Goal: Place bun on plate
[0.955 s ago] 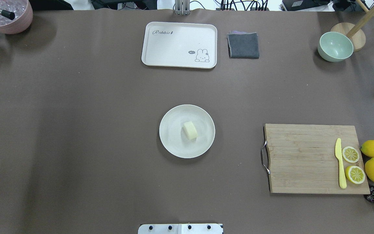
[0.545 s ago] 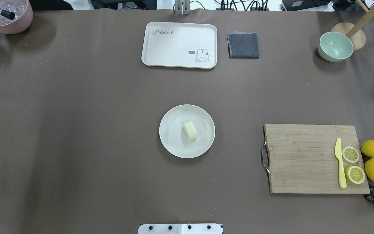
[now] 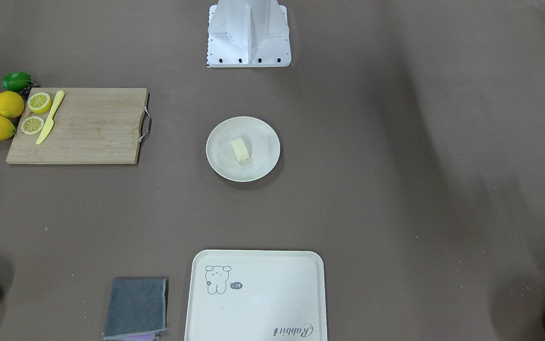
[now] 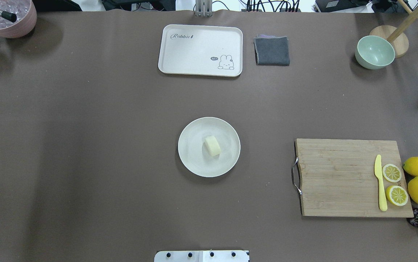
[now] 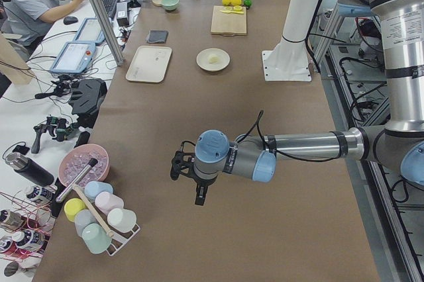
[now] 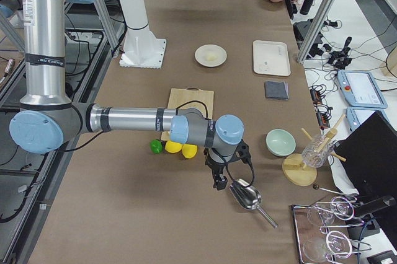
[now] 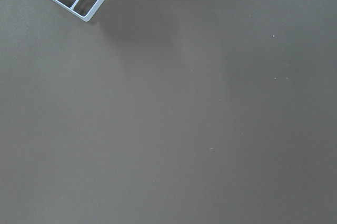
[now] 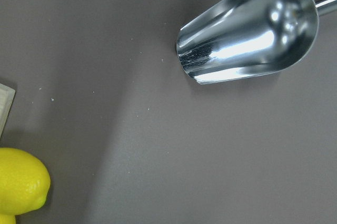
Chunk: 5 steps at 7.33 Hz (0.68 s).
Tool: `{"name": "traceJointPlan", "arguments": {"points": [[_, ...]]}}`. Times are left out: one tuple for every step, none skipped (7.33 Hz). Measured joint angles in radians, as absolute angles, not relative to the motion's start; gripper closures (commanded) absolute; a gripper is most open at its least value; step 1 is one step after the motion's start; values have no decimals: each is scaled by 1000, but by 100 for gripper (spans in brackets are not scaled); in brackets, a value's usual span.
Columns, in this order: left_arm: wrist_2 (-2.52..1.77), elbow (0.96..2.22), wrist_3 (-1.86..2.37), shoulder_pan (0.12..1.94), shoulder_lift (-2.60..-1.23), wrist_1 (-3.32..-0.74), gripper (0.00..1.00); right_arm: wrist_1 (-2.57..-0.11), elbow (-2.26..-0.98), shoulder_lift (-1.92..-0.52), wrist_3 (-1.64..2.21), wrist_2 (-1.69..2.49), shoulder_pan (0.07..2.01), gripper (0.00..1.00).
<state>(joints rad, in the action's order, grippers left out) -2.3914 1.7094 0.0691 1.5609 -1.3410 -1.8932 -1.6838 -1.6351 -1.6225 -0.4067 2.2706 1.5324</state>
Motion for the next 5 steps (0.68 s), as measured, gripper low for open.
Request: {"name": "traceJointPlan", "arguments": {"points": [[-2392, 1708, 69, 1561, -1340, -1894, 3, -1684, -1636, -1625, -406, 2271, 1532, 0], [-2392, 1709, 69, 1562, -1340, -1894, 3, -1684, -1637, -1631, -405, 2272, 1532, 0], [-2393, 1709, 69, 1562, -1340, -1895, 3, -1684, -1637, -1635, -405, 2273, 1532, 0], [-2393, 1710, 69, 1562, -1340, -1895, 3, -1684, -1637, -1637, -405, 2273, 1532, 0], [-2394, 1711, 69, 1562, -1340, -1896, 3, -1684, -1636, -1637, -404, 2273, 1532, 0]]}}
